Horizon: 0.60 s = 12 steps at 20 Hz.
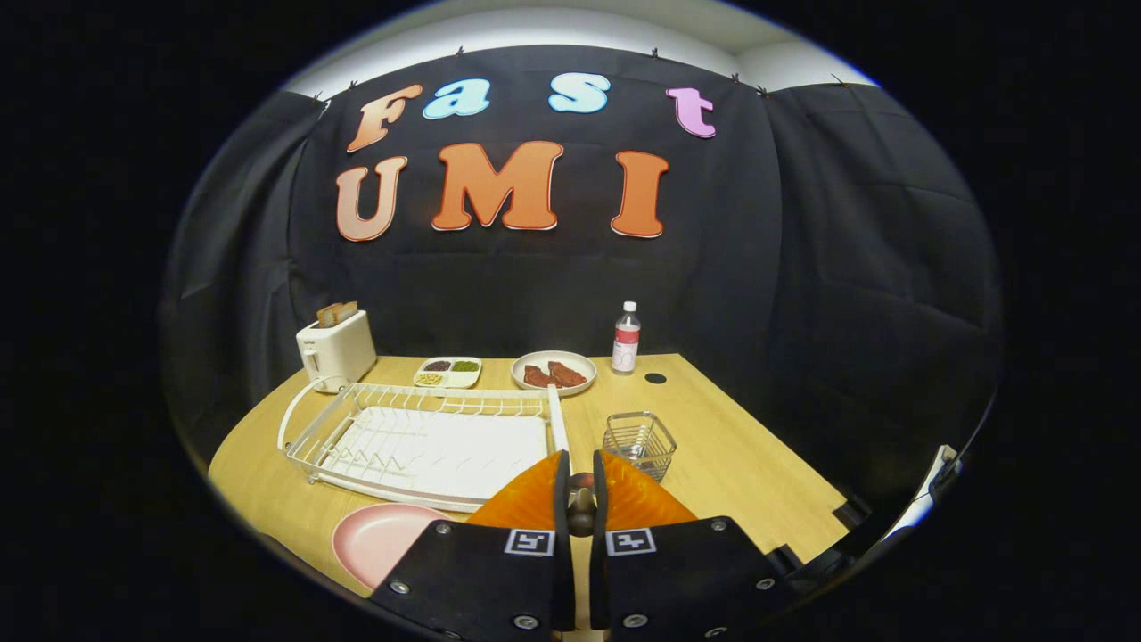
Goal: Take the plate from the dish rack, then take the spoon from the basket and place it into the plate.
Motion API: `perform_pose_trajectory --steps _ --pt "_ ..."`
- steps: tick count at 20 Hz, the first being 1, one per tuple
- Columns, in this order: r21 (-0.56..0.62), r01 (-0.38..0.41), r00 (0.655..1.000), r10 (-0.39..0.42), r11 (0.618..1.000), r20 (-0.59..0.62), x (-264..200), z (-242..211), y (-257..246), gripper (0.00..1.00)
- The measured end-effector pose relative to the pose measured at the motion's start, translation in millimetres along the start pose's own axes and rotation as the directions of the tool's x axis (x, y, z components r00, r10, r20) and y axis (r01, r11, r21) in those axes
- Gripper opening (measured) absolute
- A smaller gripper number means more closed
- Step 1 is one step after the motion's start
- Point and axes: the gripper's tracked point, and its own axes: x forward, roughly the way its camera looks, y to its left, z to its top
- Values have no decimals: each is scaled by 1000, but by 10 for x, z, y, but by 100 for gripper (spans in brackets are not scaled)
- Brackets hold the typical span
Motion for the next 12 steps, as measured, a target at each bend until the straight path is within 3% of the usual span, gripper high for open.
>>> perform_pose_trajectory --steps 12 --pt "37 -78 994 80 996 -71 -226 -576 912 7"
